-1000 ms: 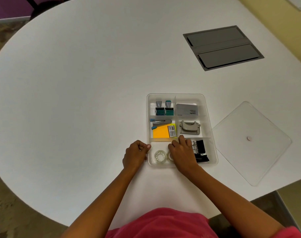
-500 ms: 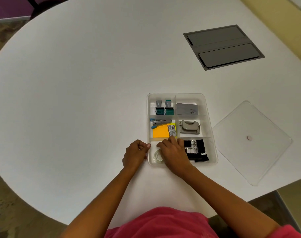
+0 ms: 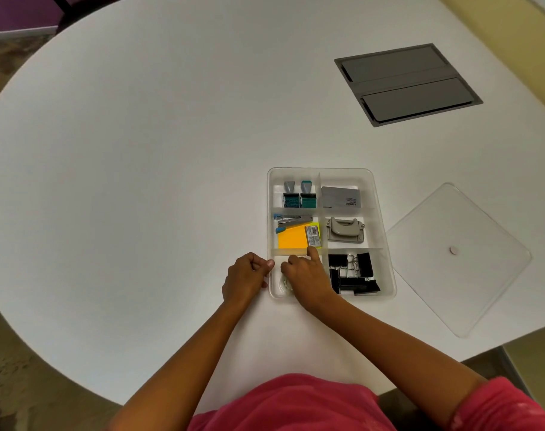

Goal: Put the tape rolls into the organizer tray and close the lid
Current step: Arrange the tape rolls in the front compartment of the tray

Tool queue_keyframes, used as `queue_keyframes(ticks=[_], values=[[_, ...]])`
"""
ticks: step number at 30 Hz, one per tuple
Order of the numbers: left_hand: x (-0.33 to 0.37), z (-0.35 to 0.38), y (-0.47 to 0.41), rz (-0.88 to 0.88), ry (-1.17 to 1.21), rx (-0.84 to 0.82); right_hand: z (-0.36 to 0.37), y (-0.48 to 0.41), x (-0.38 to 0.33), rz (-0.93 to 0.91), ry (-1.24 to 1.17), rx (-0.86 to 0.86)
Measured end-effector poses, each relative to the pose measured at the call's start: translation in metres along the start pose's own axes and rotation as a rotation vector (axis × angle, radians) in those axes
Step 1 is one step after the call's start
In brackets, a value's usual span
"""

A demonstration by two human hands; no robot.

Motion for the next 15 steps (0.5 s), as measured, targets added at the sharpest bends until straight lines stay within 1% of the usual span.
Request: queue_keyframes(ticks=[7, 11, 15], values=[[0.000, 0.000, -0.001, 0.010, -0.005, -0.002, 0.002, -0.003, 0.000, -0.001, 0.003, -0.018], [-0.001, 0.001, -0.001, 0.017, 0.008, -0.004, -0.004, 0.005, 0.007, 0.078, -0.067, 0.044], [-0.003, 0.000, -0.002, 0.025, 0.028, -0.007, -0.003, 0.020, 0.022, 0.170, -0.075, 0.088]])
Point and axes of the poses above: each hand's wrist, its own y-axis away from the middle knuckle, its own z-axis out of the palm, x = y × z, the point moved 6 cm from there along -y, towards the middle knuckle, and after that the axes turned 3 degrees about -y, right-handed, at the moved point
